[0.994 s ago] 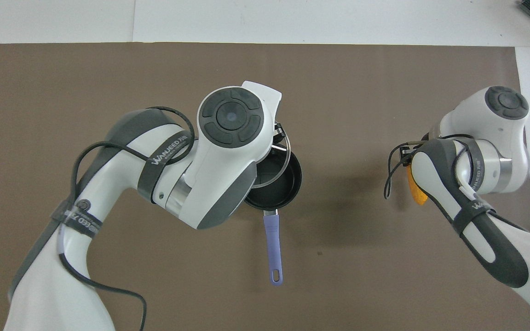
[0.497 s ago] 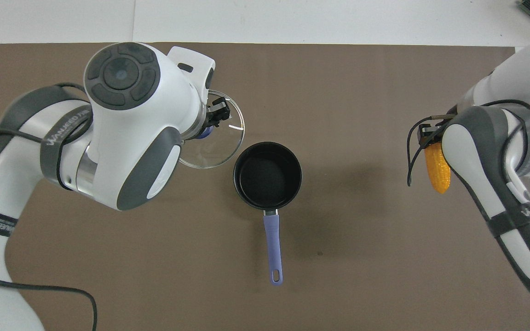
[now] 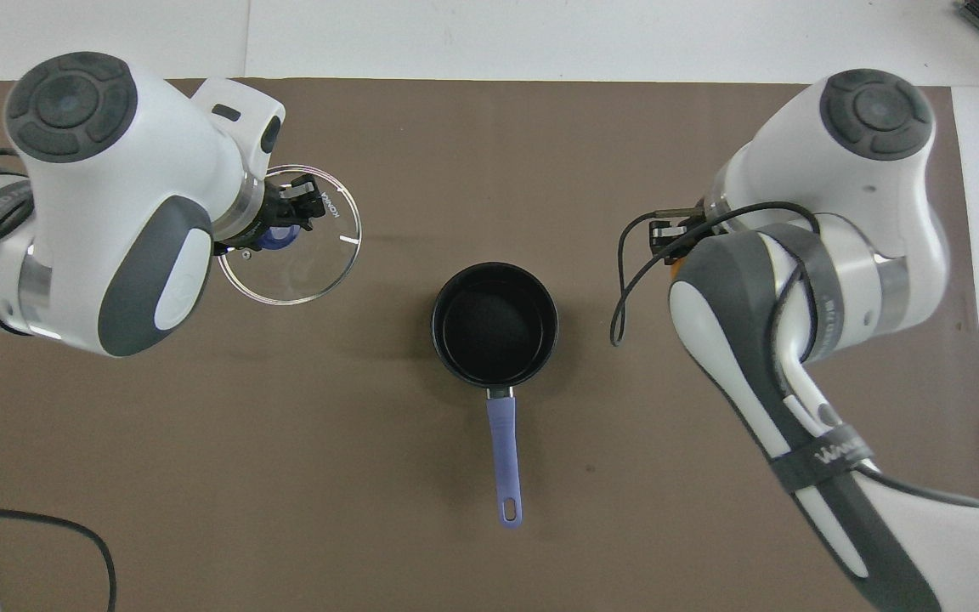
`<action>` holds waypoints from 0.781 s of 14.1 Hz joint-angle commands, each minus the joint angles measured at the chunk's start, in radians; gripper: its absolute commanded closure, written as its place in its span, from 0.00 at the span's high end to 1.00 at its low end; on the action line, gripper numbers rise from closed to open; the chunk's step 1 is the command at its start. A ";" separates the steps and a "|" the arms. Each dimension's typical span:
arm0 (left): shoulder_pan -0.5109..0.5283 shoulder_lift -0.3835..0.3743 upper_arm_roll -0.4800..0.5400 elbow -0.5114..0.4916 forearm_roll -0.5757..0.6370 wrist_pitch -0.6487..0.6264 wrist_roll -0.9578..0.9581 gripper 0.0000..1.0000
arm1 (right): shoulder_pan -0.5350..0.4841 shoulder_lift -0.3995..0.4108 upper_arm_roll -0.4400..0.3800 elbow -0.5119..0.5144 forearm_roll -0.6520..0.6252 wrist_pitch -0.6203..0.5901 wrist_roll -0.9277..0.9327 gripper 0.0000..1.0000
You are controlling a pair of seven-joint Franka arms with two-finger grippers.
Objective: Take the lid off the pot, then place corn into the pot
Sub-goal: 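Set the lid down while the right gripper carries the corn over the pot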
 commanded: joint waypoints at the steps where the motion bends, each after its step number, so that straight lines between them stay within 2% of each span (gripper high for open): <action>1: 0.077 -0.163 -0.011 -0.228 0.012 0.095 0.155 0.00 | 0.063 0.053 -0.003 0.022 0.043 0.078 0.090 0.00; 3: 0.125 -0.229 -0.011 -0.349 0.012 0.164 0.239 0.00 | 0.112 0.097 -0.003 0.051 0.041 0.109 0.174 0.00; 5: 0.186 -0.269 -0.012 -0.420 0.010 0.184 0.350 0.00 | 0.129 0.151 0.003 0.098 0.043 0.115 0.200 0.00; 7: 0.250 -0.289 -0.011 -0.457 0.002 0.186 0.454 0.00 | 0.147 0.196 0.018 0.129 0.041 0.132 0.206 0.00; 11: 0.346 -0.294 -0.011 -0.515 0.001 0.213 0.594 0.00 | 0.181 0.201 0.020 0.122 0.049 0.158 0.233 0.00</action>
